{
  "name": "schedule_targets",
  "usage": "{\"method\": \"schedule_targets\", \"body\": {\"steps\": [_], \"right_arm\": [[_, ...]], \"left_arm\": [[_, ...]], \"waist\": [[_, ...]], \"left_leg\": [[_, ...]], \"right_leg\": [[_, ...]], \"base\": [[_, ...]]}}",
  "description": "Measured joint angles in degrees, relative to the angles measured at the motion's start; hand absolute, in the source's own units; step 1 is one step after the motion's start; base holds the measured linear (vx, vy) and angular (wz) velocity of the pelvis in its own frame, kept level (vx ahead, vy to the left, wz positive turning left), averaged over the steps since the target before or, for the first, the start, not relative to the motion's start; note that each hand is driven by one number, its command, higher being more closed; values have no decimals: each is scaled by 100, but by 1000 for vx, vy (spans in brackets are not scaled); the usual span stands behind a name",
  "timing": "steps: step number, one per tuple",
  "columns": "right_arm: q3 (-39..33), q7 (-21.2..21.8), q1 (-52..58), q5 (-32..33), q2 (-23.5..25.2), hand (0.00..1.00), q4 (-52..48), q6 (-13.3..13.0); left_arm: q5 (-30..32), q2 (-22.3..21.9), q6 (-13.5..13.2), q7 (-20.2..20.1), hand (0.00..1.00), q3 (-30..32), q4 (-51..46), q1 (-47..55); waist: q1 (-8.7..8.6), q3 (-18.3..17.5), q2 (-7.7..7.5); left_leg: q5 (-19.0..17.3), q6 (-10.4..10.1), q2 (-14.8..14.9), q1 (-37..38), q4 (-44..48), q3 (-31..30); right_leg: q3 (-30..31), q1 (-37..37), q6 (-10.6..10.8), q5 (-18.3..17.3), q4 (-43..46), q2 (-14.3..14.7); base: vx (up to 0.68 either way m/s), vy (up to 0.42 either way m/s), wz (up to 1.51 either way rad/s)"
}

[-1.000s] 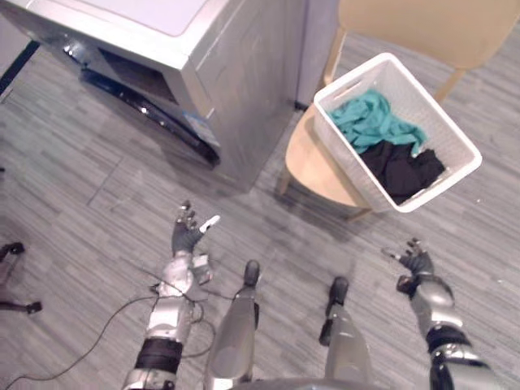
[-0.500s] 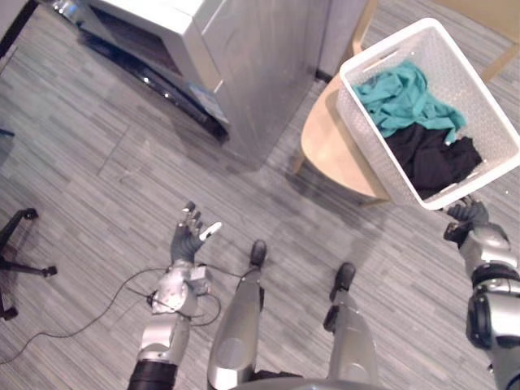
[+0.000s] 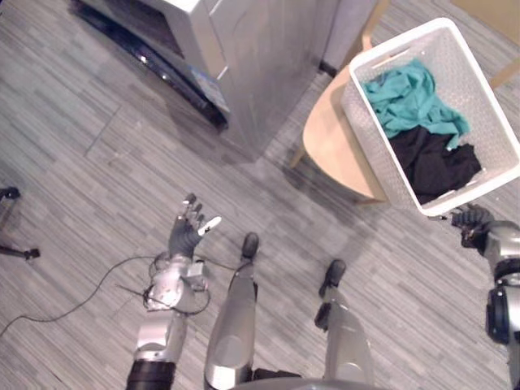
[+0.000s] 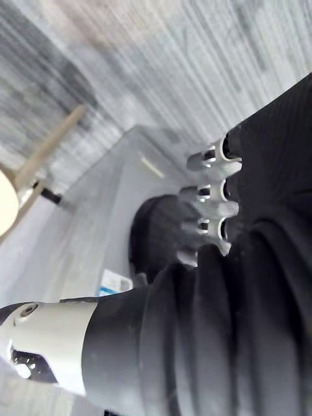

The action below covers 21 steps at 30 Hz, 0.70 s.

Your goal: Pick up the laundry basket with both hands and put the clothes into the washing machine.

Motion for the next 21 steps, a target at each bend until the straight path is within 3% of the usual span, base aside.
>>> {"method": "schedule_targets", "body": {"steps": [5, 10, 17, 21], "right_arm": [[-483, -58, 250, 685, 10, 0, -13, 180], [-830, -56, 415, 1353, 78, 0, -133, 200], [-942, -319, 519, 2264, 213, 0, -269, 265], [-1063, -485, 561, 3007, 402, 0, -851, 187]], "left_arm": [[0, -27, 45, 0, 0, 2, 0, 9], [-1, -115, 88, -51, 0, -5, 1, 9], [-4, -115, 93, -93, 0, -16, 8, 19], [-8, -112, 98, -91, 0, -84, 87, 31]], "waist": [[51, -112, -180], [33, -388, -364], [155, -607, -479], [119, -717, -542]], "left_leg": [[16, -26, 90, -33, -4, -13], [16, -27, 128, 1, 7, 6], [12, -30, 182, 150, 9, 87], [15, -34, 209, 209, 6, 148]], "right_leg": [[-43, 22, -20, 14, -63, 84], [-44, 59, -20, 15, -73, 83], [-16, 229, -96, 73, -224, 180], [77, 249, -126, 109, -258, 215]], "base": [[10, -43, 2], [6, -13, 0], [-25, -15, -6], [-18, -15, -11]]}}
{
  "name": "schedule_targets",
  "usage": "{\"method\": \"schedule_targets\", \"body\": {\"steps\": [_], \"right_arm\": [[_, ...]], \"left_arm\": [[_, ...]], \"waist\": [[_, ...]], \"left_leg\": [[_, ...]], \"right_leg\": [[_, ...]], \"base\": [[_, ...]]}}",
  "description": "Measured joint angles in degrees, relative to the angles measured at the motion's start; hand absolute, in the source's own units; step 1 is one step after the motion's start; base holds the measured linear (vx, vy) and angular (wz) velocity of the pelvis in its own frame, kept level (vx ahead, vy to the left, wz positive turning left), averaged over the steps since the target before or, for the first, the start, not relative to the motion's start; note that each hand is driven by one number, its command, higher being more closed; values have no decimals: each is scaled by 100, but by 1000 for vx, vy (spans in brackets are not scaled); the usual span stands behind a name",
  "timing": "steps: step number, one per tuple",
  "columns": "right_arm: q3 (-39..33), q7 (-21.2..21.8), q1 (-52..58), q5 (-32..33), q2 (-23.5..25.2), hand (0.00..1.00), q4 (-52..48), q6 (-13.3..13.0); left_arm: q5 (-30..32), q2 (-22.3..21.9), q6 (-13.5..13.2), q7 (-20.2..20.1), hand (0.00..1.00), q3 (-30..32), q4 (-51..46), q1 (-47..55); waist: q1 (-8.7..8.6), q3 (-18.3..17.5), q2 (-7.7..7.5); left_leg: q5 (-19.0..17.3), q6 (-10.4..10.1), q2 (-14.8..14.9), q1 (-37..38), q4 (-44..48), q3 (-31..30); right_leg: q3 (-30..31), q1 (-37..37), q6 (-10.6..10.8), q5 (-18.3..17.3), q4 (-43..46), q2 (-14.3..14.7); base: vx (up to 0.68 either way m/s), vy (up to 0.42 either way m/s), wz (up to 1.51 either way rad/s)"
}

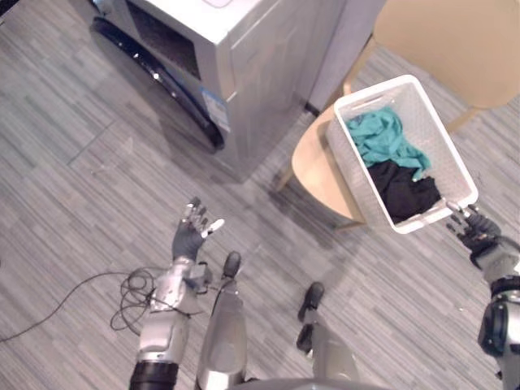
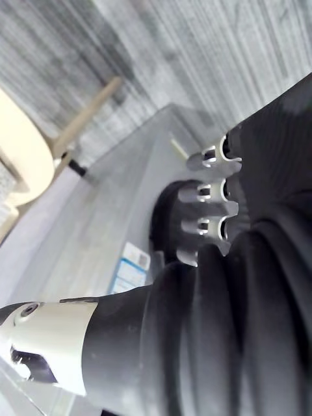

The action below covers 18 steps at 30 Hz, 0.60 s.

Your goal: Pick up the laundry basket with both hands and put the clothes into the washing machine.

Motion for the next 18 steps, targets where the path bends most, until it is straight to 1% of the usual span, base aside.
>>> {"method": "schedule_targets", "body": {"steps": [2, 3, 5, 6, 7, 8, 10, 12, 14, 15, 16, 17, 18], "right_arm": [[7, -100, 92, 224, 146, 0, -460, -26], [21, -167, 252, 238, 256, 0, -881, -31], [243, -257, 908, 273, 576, 0, -2303, -117], [306, -297, 1063, 274, 695, 0, -2677, -137], [402, -336, 1413, 272, 1011, 0, -3344, -192], [458, -442, 1819, 249, 1427, 0, -4016, -220], [471, -499, 2411, 74, 2046, 0, -4684, -222], [468, -548, 3119, -164, 2742, 0, -4945, -219], [407, -593, 3681, -334, 3122, 0, -4947, -223], [347, -594, 3966, -406, 3276, 0, -4947, -226], [333, -595, 4103, -455, 3334, 0, -4947, -227], [252, -597, 4361, -568, 3460, 0, -4981, -233], [216, -608, 4485, -607, 3532, 0, -5019, -252]], "left_arm": [[-2, 18, 0, 0, 0, -39, 66, 1], [-2, 24, -1, -1, 0, -39, 115, 6], [-3, 31, 8, -1, 0, -42, 349, 30], [-4, 34, 21, -1, 0, -41, 396, 53], [-4, 49, 41, 0, 0, -41, 504, 83], [-4, 59, 52, -6, 0, -57, 629, 100], [-3, 28, 71, -2, 0, -57, 729, 124], [0, 9, 70, -4, 0, -48, 738, 229], [5, 5, 67, -10, 0, -43, 871, 312], [12, -13, 69, -15, 0, -45, 1026, 311], [14, -40, 69, -17, 0, -46, 1107, 310], [27, -103, 71, -21, 0, -53, 1249, 310], [36, -114, 71, -24, 0, -57, 1315, 304]], "waist": [[-86, -62, -49], [-110, -110, -82], [-148, -270, -185], [-156, -301, -204], [-246, -363, -232], [-297, -439, -244], [-341, -515, -242], [-401, -579, -224], [-473, -778, -210], [-529, -825, -170], [-591, -868, -142], [-629, -936, -89], [-627, -959, -64]], "left_leg": [[-1, -1, 7, 77, -9, 19], [-2, 0, 7, 89, -14, 27], [-14, -7, 8, 92, -24, 99], [-17, -5, 4, 93, -24, 110], [-28, -9, -2, 97, -21, 124], [-36, -14, -10, 102, -20, 124], [-51, -17, -19, 160, -18, 138], [-118, -2, -45, 339, -13, 189], [-166, 20, -85, 444, -11, 262], [-202, 32, -113, 555, -12, 272], [-236, 57, -123, 599, -12, 280], [-256, 67, -136, 696, -18, 326], [-271, 66, -136, 746, -20, 362]], "right_leg": [[54, 67, 0, 5, -24, 9], [67, 76, 0, 7, -43, 12], [160, 74, 17, 60, -161, 21], [179, 74, 17, 66, -180, 20], [195, 72, 21, 72, -199, 16], [200, 72, 21, 72, -199, 9], [225, 110, 20, 72, -194, 0], [254, 267, 42, 45, -193, -33], [315, 314, 57, 25, -183, -77], [349, 399, 67, 7, -179, -104], [353, 440, 70, -5, -179, -116], [384, 494, 48, -38, -160, -139], [411, 517, 49, -45, -145, -145]], "base": [[0, -8, -6], [6, -7, -7], [14, -4, -15], [23, -3, -14], [21, -4, -6], [22, -4, -5], [39, -3, -5], [45, 11, -8], [30, 28, -16], [16, 27, -14], [1, 29, -11], [-7, 29, -11], [-11, 29, -22]]}}
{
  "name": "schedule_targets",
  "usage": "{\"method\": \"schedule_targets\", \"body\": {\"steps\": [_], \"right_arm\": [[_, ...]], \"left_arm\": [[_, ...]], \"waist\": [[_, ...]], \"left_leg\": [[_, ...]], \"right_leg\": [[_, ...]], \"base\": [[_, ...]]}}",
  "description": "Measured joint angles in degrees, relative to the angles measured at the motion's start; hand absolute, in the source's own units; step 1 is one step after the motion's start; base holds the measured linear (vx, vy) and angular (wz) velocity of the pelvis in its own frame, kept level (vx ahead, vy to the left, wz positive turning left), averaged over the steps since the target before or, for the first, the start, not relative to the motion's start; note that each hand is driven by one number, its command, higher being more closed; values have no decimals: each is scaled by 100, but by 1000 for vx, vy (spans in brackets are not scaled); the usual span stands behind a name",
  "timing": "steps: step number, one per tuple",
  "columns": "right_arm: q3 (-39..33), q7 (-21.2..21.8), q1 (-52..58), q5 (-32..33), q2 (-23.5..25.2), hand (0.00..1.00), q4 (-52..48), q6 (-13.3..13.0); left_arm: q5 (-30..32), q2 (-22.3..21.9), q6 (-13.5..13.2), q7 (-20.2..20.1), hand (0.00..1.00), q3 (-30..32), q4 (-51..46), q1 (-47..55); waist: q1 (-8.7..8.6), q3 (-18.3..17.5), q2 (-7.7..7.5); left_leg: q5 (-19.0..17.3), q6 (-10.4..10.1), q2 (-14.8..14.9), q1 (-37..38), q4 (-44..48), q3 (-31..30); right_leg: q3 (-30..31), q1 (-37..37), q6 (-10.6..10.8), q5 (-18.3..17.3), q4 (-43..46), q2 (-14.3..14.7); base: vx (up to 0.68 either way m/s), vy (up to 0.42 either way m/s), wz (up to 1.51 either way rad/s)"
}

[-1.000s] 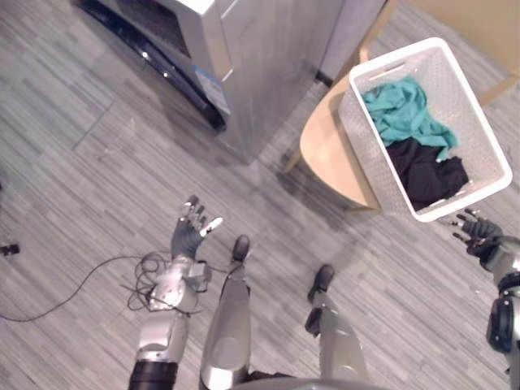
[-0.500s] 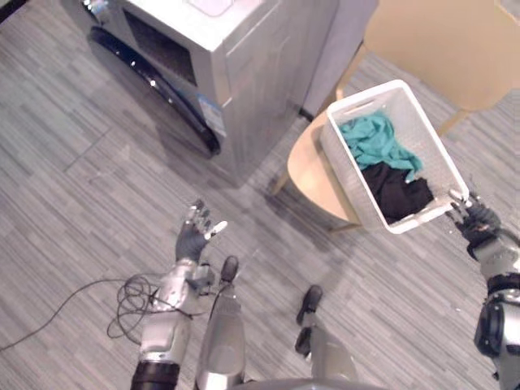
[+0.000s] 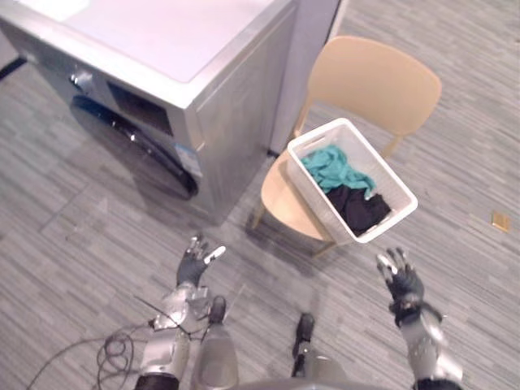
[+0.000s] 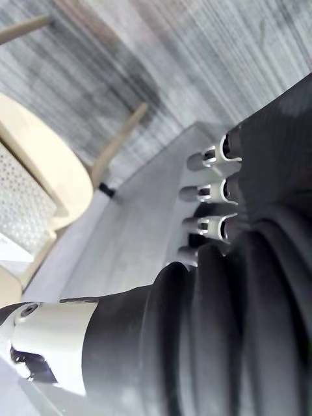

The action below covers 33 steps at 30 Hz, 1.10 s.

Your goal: Pick up the laundry basket with both hands and put the clothes into the washing machine.

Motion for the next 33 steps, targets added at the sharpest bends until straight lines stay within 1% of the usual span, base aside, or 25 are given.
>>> {"method": "schedule_targets", "body": {"steps": [3, 4, 5, 6, 7, 8, 10, 11, 12, 13, 15, 18, 19, 20, 22, 23, 24, 26, 28, 30, 31, 32, 33], "right_arm": [[2, -62, 508, -298, 268, 0, -136, -153], [2, -78, 656, -407, 368, 0, -136, -180], [4, -102, 772, -411, 475, 0, -134, -208], [5, -118, 813, -421, 523, 0, -124, -232], [19, -186, 842, -449, 600, 0, 13, -329], [19, -209, 837, -527, 648, 0, 205, -405], [44, -210, 822, -757, 685, 0, 681, -423], [69, -216, 792, -783, 681, 0, 1062, -426], [91, -207, 754, -810, 679, 0, 1442, -428], [106, -207, 753, -811, 677, 0, 1638, -429], [322, -202, 711, -1071, 621, 0, 2440, -412], [696, -183, 639, -1295, 573, 0, 2976, -422], [752, -144, 628, -1411, 493, 0, 3069, -430], [839, -70, 562, -1547, 401, 0, 3252, -438], [950, -42, 387, -1666, 283, 0, 3514, -469], [1039, -47, 282, -1711, 239, 0, 3657, -517], [1069, -47, 230, -1725, 202, 0, 3748, -563], [1153, -50, -12, -1756, 90, 0, 4028, -640], [1130, -50, -190, -1751, 48, 0, 4009, -681], [1063, -47, -305, -1739, 1, 0, 3963, -701], [942, -44, -316, -1729, -23, 0, 3956, -708], [778, -58, -344, -1608, -42, 0, 3973, -704], [659, -63, -350, -1530, -44, 0, 4008, -704]], "left_arm": [[213, -156, -18, 10, 0, -82, 389, -14], [227, -241, -21, 13, 0, -105, 667, -37], [264, -350, -25, 30, 0, -101, 966, -24], [276, -393, -25, 46, 0, -101, 1107, -19], [333, -457, -41, 84, 0, -91, 1436, -12], [373, -488, -46, 106, 0, -83, 1786, -44], [417, -562, -50, 152, 0, 62, 2477, -82], [436, -574, -64, 172, 0, 153, 2997, -100], [483, -558, -64, 176, 0, 215, 3526, -154], [505, -555, -65, 176, 0, 276, 3756, -177], [668, -465, -102, 175, 0, 483, 4396, -318], [980, -379, -76, 174, 0, 605, 4806, -346], [1093, -351, -57, 179, 0, 676, 4893, -328], [1122, -335, -32, 201, 0, 793, 5015, -318], [1122, -329, -35, 259, 0, 981, 5022, -284], [1121, -313, -37, 281, 0, 1036, 5030, -281], [1120, -307, -43, 289, 0, 1063, 5030, -278], [1101, -343, -89, 305, 0, 1525, 5058, -242], [1109, -326, -105, 337, 0, 1841, 5166, -152], [1110, -372, -75, 405, 0, 2143, 5267, 9], [1110, -427, -56, 407, 0, 2347, 5303, 156], [1106, -463, -25, 414, 0, 2485, 5362, 226], [1103, -483, -18, 415, 0, 2571, 5377, 244]], "waist": [[-16, -143, 127], [-31, -240, 174], [-51, -346, 220], [-80, -368, 242], [-138, -427, 295], [-183, -461, 324], [-243, -518, 348], [-289, -580, 370], [-296, -595, 387], [-298, -602, 392], [-286, -637, 418], [-302, -661, 468], [-301, -665, 485], [-292, -648, 534], [-290, -645, 542], [-287, -626, 561], [-281, -612, 571], [-213, -525, 633], [-161, -515, 611], [-167, -504, 651], [-183, -479, 639], [-202, -467, 653], [-222, -455, 655]], "left_leg": [[-58, -24, 12, 273, -57, 171], [-56, -26, 13, 390, -130, 227], [-56, -26, 15, 484, -177, 281], [-56, -25, 16, 542, -192, 312], [-60, -27, 21, 638, -203, 368], [-64, -30, 20, 737, -233, 394], [-64, -31, 23, 966, -353, 492], [-70, -36, 19, 1064, -402, 534], [-95, -37, 12, 1161, -409, 544], [-104, -37, 12, 1179, -410, 542], [-112, -41, 11, 1310, -453, 470], [-129, -64, 8, 1437, -485, 327], [-134, -72, 4, 1458, -478, 231], [-133, -74, 0, 1435, -467, 83], [-74, -154, 7, 1276, -447, -258], [-10, -228, 6, 1118, -392, -502], [-2, -236, 6, 1086, -354, -627], [43, -215, 8, 969, -210, -860], [-44, -121, 8, 844, -128, -850], [-120, -52, 40, 732, -33, -717], [-188, 52, 76, 640, 87, -527], [-233, 111, 114, 553, 190, -327], [-240, 110, 133, 511, 237, -238]], "right_leg": [[133, 124, 32, -68, 57, -8], [173, 166, 28, -80, 66, -11], [234, 189, 28, -94, 86, -8], [261, 215, 25, -100, 99, -8], [279, 284, 17, -126, 113, -9], [294, 352, 23, -133, 107, -9], [385, 472, 26, -149, 102, 0], [421, 545, 27, -150, 79, -1], [443, 640, 27, -150, 39, -2], [440, 685, 26, -150, 11, -2], [374, 872, 27, -149, -76, 4], [271, 1108, 46, -172, -123, 5], [200, 1196, 57, -199, -134, 5], [55, 1267, 53, -245, -117, 4], [-240, 1255, 28, -371, 24, 20], [-472, 1234, 6, -479, 158, 34], [-568, 1229, -1, -541, 233, 34], [-789, 1114, -40, -821, 637, 5], [-756, 896, -56, -991, 978, -62], [-655, 785, -39, -1042, 1106, -130], [-603, 702, -25, -1050, 1158, -174], [-583, 658, -14, -1057, 1165, -206], [-578, 643, -7, -1060, 1161, -218]], "base": [[-25, 15, -24], [-13, 7, -20], [-7, 7, -23], [-11, 7, -21], [-6, 8, -14], [-1, 11, -16], [-2, 12, -22], [-4, 19, -22], [4, 18, -14], [0, 0, 0], [16, 5, 13], [1, -13, 14], [37, -22, 47], [40, -38, 68], [18, -55, 84], [5, -57, 87], [39, -69, 101], [21, -52, 63], [-44, -16, 4], [-23, 0, -18], [19, 11, -14], [19, 10, -7], [0, 0, 0]]}}
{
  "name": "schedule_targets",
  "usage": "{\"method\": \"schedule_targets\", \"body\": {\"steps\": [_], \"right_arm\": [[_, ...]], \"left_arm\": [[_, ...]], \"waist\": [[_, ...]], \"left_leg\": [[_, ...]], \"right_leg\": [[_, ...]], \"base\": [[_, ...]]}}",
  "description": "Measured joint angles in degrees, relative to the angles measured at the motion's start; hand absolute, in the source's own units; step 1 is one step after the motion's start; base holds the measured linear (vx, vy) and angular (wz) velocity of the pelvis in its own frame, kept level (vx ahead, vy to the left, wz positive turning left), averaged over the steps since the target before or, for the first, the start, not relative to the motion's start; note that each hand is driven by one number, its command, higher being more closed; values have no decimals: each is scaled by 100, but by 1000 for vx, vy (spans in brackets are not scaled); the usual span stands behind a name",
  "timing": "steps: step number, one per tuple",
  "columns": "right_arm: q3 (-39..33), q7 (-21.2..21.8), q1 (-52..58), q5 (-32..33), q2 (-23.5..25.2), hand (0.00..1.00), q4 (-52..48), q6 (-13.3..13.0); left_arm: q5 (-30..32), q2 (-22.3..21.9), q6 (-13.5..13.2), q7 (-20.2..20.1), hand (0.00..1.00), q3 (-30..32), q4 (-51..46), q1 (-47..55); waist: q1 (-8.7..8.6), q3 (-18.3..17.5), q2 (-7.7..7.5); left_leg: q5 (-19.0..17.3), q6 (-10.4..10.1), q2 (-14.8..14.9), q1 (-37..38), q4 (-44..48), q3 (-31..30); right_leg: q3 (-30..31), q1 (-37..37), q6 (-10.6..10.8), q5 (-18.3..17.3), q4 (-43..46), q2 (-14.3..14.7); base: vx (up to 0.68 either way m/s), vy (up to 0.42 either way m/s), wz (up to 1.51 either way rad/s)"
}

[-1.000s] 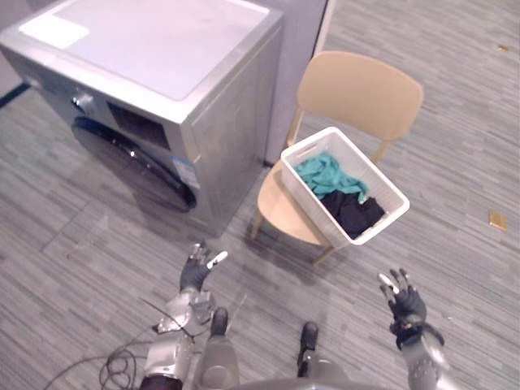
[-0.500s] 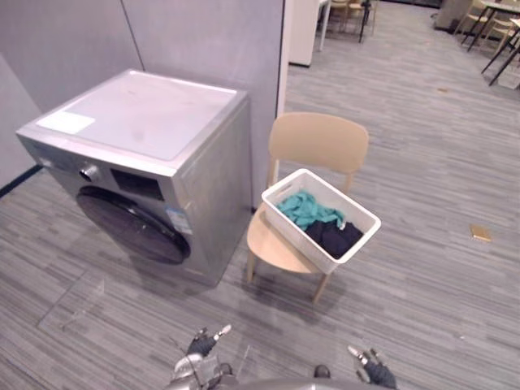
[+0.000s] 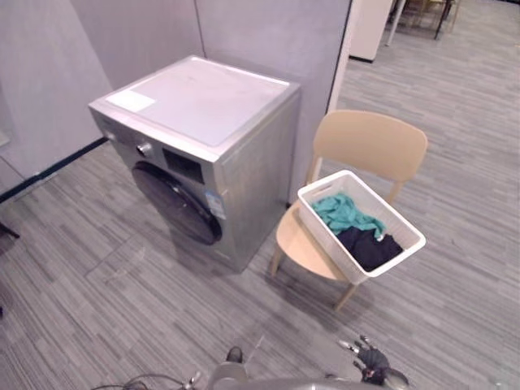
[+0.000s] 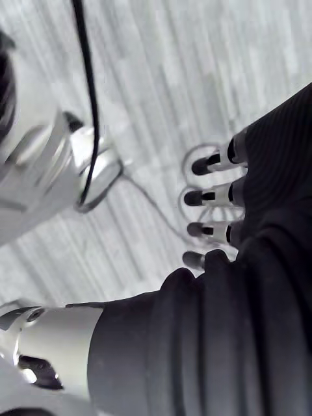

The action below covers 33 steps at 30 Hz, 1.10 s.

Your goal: Pick up the laundry basket with both hands and put the clothes into the washing machine.

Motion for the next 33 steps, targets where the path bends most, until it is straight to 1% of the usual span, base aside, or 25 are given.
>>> {"method": "schedule_targets", "body": {"steps": [2, 4, 6, 7, 8, 9, 10, 12, 13, 14, 15, 17, 18, 19, 20, 21, 22, 24, 26, 28, 29, 30, 31, 32, 33], "right_arm": [[-253, -69, -124, 184, -3, 0, 300, -49], [-344, -195, -301, 288, -15, 0, 594, -90], [-424, -286, -491, 311, -1, 0, 640, -95], [-427, -318, -538, 325, -19, 0, 636, -95], [-435, -384, -648, 350, -19, 0, 625, -99], [-432, -397, -772, 369, -5, 0, 614, -112], [-421, -397, -790, 415, 35, 0, 608, -121], [-353, -390, -945, 466, 295, 0, 513, -120], [-341, -384, -952, 467, 363, 0, 455, -121], [-209, -378, -950, 486, 421, 0, 345, -129], [-172, -369, -947, 490, 437, 0, 305, -133], [-136, -359, -914, 502, 465, 0, 208, -187], [-140, -354, -909, 502, 452, 0, 208, -204], [-146, -350, -891, 501, 422, 0, 231, -219], [-146, -347, -887, 500, 405, 0, 250, -218], [-146, -336, -876, 499, 371, 0, 293, -220], [-175, -307, -822, 498, 296, 0, 362, -222], [-409, -251, -571, 497, 231, 0, 569, -213], [-635, -254, -353, 390, 251, 0, 859, -184], [-815, -259, -275, 270, 246, 0, 950, -174], [-900, -255, -282, 259, 232, 0, 952, -174], [-962, -252, -288, 218, 221, 0, 944, -170], [-1004, -253, -291, 215, 223, 0, 922, -165], [-1078, -254, -289, 221, 239, 0, 820, -168], [-1092, -254, -335, 224, 237, 0, 717, -169]], "left_arm": [[-35, -5, -4, 12, 0, 31, -16, -5], [-100, 4, -32, 107, 0, -70, -96, -241], [-186, 119, -87, 121, 0, -527, -309, -451], [-219, 140, -105, 123, 0, -696, -408, -519], [-238, 199, -154, 121, 0, -1033, -590, -703], [-235, 274, -252, 124, 0, -1294, -766, -887], [-235, 309, -298, 123, 0, -1382, -863, -995], [-214, 360, -411, 138, 0, -1433, -1037, -1333], [-205, 375, -417, 142, 0, -1433, -1096, -1337], [-163, 380, -447, 163, 0, -1430, -1129, -1339], [-128, 374, -447, 168, 0, -1426, -1120, -1332], [-50, 380, -406, 177, 0, -1411, -1024, -1192], [-1, 374, -390, 171, 0, -1414, -986, -1142], [28, 318, -369, 158, 0, -1412, -822, -1107], [38, 266, -346, 152, 0, -1413, -767, -1089], [67, 173, -329, 119, 0, -1419, -694, -1063], [114, 93, -308, 97, 0, -1424, -564, -1046], [167, -142, -248, 6, 0, -1471, -400, -1053], [165, -138, -239, -39, 0, -1362, -376, -1022], [164, -128, -240, -50, 0, -1282, -390, -1009], [180, -153, -240, -85, 0, -1198, -397, -1020], [242, -210, -240, -130, 0, -1077, -448, -1023], [278, -240, -240, -133, 0, -1023, -493, -1014], [282, -281, -240, -143, 0, -848, -594, -1033], [277, -280, -247, -152, 0, -696, -632, -1009]], "waist": [[-56, 46, 1], [-49, 99, -3], [-42, 247, 31], [-36, 230, 73], [-26, 205, 144], [-21, 197, 138], [-24, 191, 135], [8, 186, 163], [22, 178, 157], [38, 170, 151], [63, 165, 140], [86, 75, 0], [82, 64, -19], [47, 31, -75], [19, 29, -77], [-67, 30, -75], [-108, 39, -31], [-120, 33, 28], [-86, 47, -35], [-80, 49, -38], [-92, 85, -22], [-94, 134, 13], [-89, 163, 27], [-87, 213, -37], [-57, 219, -38]], "left_leg": [[-69, -105, 18, -106, 161, 108], [-147, -180, -24, -370, 442, 157], [-480, -32, -100, -881, 1157, 232], [-596, 13, -141, -1060, 1389, 249], [-795, 104, -232, -1376, 1741, 303], [-927, 222, -365, -1610, 1967, 271], [-971, 267, -425, -1687, 2039, 247], [-982, 400, -528, -1717, 1975, 142], [-941, 470, -536, -1645, 1901, 148], [-870, 551, -532, -1470, 1689, 120], [-819, 573, -537, -1354, 1551, 99], [-520, 601, -650, -817, 791, 37], [-459, 604, -692, -699, 625, 30], [-347, 628, -788, -494, 322, 20], [-315, 629, -832, -443, 250, -7], [-285, 621, -907, -402, 192, -48], [-254, 598, -996, -347, 143, -133], [-90, 534, -1034, -84, -122, -294], [-8, 434, -969, 338, -411, -364], [-12, 429, -938, 423, -308, -332], [-28, 407, -940, 349, -63, -291], [-117, 267, -934, 146, 445, -174], [-172, 181, -926, -7, 754, -116], [-293, 152, -881, -263, 1423, 203], [-503, 290, -634, -493, 2049, 662]], "right_leg": [[21, 3, 72, 34, -120, -8], [22, -5, 181, 224, -454, -23], [-21, -114, 368, 374, -569, -144], [-23, -189, 417, 402, -559, -192], [-43, -287, 510, 461, -602, -296], [-114, -340, 483, 589, -652, -390], [-94, -372, 437, 676, -668, -413], [191, -406, -110, 1177, -700, -359], [296, -392, -186, 1243, -670, -328], [573, -397, -146, 1105, -383, -206], [705, -394, -140, 890, -178, -104], [1196, -350, -232, -24, 292, 466], [1303, -308, -251, -196, 290, 601], [1532, -296, -285, -520, 204, 967], [1633, -289, -339, -590, 73, 1091], [1795, -228, -423, -610, -275, 1222], [1770, -19, -748, -487, -495, 1237], [1672, 193, -770, -449, -521, 1240], [1597, 519, -772, -448, -492, 1302], [1531, 604, -772, -448, -312, 1327], [1457, 607, -772, -448, -163, 1317], [1413, 597, -771, -449, 50, 1297], [1377, 599, -781, -458, 163, 1278], [1322, 610, -803, -500, 310, 1194], [1306, 614, -810, -556, 384, 1136]], "base": [[27, 39, -3], [32, 90, -6], [13, 176, -2], [-1, 257, 8], [58, 339, 17], [68, 284, 24], [110, 256, 34], [159, 286, 27], [194, 285, 19], [149, 144, 15], [202, 103, 18], [225, 4, 19], [256, -55, 19], [190, -53, 15], [162, -56, 23], [95, -48, 32], [120, -64, 41], [148, -81, 42], [153, -88, 41], [62, -57, 34], [22, -46, 42], [-8, -29, 34], [-56, -7, 32], [-76, -2, 8], [-78, -1, -6]]}}
